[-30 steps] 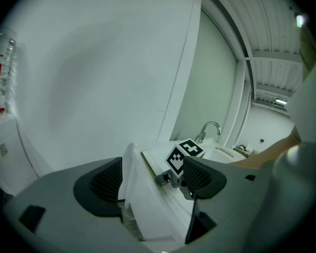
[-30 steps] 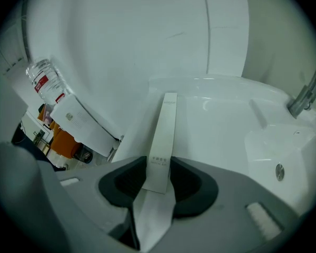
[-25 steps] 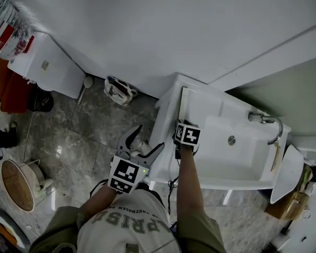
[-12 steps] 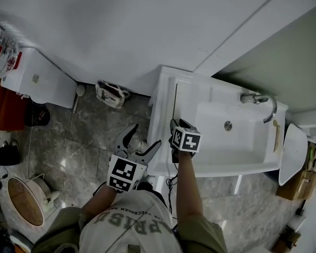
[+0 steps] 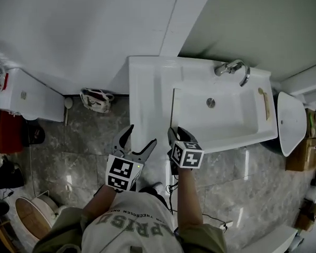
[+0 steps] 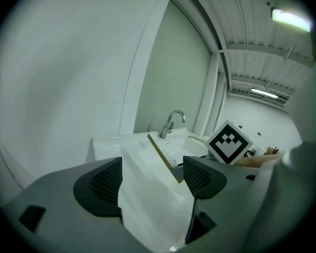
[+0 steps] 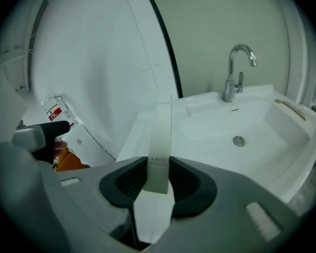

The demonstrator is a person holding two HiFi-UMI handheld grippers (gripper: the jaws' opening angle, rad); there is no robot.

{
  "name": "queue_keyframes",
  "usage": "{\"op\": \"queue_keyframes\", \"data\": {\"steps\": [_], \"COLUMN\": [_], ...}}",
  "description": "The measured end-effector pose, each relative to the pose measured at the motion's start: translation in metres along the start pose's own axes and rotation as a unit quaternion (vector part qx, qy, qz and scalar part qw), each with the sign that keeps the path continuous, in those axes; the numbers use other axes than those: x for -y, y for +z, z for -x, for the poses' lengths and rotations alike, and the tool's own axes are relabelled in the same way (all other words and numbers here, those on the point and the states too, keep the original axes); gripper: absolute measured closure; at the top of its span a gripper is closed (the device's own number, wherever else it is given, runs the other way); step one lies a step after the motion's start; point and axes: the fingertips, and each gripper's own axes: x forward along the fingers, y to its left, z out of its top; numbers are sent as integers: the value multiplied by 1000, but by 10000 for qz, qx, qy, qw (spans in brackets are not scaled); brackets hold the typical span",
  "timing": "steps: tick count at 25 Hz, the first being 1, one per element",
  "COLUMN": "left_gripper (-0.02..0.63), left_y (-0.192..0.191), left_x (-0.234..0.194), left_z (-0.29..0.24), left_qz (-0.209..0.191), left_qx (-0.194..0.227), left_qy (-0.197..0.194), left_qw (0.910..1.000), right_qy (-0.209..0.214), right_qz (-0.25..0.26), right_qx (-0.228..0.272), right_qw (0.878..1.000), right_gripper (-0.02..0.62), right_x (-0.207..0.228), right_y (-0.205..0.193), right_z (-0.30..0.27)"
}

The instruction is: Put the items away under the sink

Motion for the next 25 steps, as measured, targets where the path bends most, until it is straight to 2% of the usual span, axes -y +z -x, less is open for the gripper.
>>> {"op": "queue_keyframes", "data": {"steps": [6,13,20,25], "left_gripper": [261,261,261,255], "left_y": [-20,-53,-88,-108], "left_x": [87,217,340,405], "left_z": [8,7,-2,-14], "left_qz": [-210,-456,-578,-839], "left_qx": [-7,-40,-162,-310], "left_qy": [-205,-688,-1277,-1661], "left_qw": [9996,9966,9900,9820], "right_qy": [-257,-649,-1295,-1628], "right_qz": [-280,-690,-1230,-1427], "right_qx": [348,533,638,596], "right_qw": [9987,9941,9818,9745], "right_gripper": [463,463,463,463], "right_x": [52,126,213,257], "right_y": [-51,-130,-201,-237], "right_z": [97,206,297,338]}}
